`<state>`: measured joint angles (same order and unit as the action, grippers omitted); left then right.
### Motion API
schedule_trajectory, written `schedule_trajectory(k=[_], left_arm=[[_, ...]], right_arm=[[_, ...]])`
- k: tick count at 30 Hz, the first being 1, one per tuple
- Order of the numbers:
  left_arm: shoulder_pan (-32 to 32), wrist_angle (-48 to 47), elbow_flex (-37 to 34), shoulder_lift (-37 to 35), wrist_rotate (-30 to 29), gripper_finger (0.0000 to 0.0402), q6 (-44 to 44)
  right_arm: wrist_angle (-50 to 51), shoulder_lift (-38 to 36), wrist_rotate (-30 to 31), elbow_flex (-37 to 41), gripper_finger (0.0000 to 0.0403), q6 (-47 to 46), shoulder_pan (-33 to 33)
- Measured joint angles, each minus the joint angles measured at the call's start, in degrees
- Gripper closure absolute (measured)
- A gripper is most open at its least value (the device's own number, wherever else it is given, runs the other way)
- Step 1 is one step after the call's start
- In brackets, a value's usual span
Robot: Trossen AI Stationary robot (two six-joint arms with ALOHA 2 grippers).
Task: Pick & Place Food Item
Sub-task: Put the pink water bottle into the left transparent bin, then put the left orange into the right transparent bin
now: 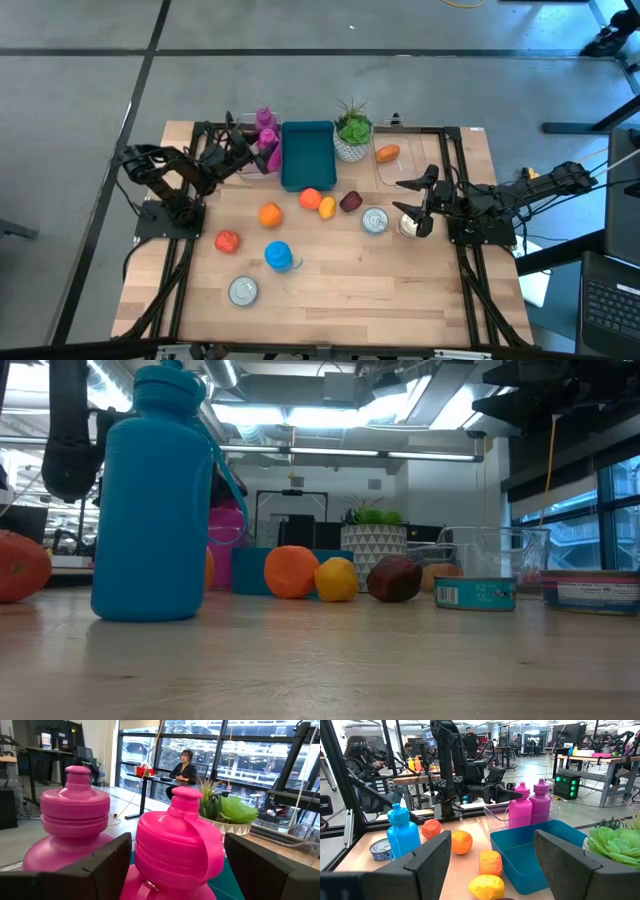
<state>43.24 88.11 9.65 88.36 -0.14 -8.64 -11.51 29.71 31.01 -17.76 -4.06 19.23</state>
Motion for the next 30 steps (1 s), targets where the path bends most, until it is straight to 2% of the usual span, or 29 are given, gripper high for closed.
schedule_trajectory(k=[7, 19, 30], left_arm=[[0.0, -0.4, 0.0, -4.3, 0.0, 0.0093, 1.4], [0.0, -7.9, 0.0, -13.7, 0.0, 0.0093, 3.3], [0.0, -18.3, 0.0, -28.0, 5.4, 0.0093, 3.1]], right_arm=[[0.0, 0.0, 0.0, 0.0, 0.0124, 0.0, 0.0], [0.0, 0.0, 0.0, 0.0, 0.0124, -0.1, 0.0], [1.3, 0.0, 0.0, 0.0, 0.0124, -0.2, 0.0]])
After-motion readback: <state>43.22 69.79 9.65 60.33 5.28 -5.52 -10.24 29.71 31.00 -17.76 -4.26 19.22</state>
